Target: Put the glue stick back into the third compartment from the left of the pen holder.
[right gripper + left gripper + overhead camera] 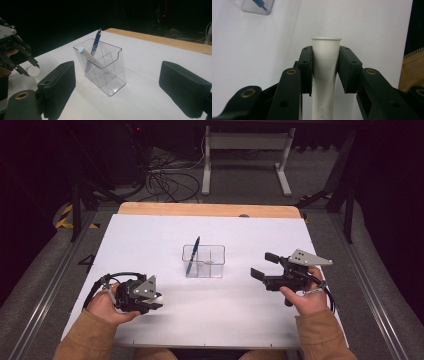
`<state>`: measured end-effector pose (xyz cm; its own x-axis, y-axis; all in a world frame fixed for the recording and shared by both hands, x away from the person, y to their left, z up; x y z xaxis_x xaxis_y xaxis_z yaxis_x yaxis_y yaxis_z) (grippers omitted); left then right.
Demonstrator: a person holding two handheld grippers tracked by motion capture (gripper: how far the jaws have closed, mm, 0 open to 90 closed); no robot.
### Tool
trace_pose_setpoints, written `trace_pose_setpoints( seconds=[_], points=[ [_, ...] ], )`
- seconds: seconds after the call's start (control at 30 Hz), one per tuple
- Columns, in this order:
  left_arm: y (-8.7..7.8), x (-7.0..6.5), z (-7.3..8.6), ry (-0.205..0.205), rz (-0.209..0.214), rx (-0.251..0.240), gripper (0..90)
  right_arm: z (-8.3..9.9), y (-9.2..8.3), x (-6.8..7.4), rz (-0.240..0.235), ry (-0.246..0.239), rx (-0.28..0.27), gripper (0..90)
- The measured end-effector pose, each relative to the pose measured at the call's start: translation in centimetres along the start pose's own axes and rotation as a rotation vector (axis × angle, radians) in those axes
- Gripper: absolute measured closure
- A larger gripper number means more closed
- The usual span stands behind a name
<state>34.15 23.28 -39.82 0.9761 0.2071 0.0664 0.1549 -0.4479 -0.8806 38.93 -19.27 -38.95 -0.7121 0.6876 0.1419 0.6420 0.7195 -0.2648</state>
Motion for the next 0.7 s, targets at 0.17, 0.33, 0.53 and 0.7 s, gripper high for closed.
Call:
trace_pose_setpoints(
  seconds=[0.17,0.33,0.53,0.7],
  points=[
    [0.1,0.3,-0.5,-0.016,0.002,-0.027,67.2,0.1,0.1,-0.1,0.001,0.0,0.005,14.3],
    [0.0,0.6,-0.9,-0.045,0.018,-0.103,67.2,0.2,0.0,-0.1,0.004,0.001,0.006,14.3],
    [-1.0,1.0,-1.4,-0.09,0.03,-0.218,67.2,0.3,-0.1,-0.2,0.01,0.003,0.004,14.4],
    [-1.5,1.3,-1.7,-0.124,0.012,-0.29,67.2,0.3,0.0,-0.2,0.01,0.005,0.007,14.4]
  ],
)
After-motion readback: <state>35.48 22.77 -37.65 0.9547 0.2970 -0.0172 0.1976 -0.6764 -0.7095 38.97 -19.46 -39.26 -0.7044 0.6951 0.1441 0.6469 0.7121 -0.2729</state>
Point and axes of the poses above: each handheld gripper's, and its own axes: y roughly forward along the jaws, z roughly out of its underside, x roughly to its left, the point moved 1 cm from there along y, roughly forward along the jaws, and after that the axes turned 5 degrees about z, right-handed, at the moved point
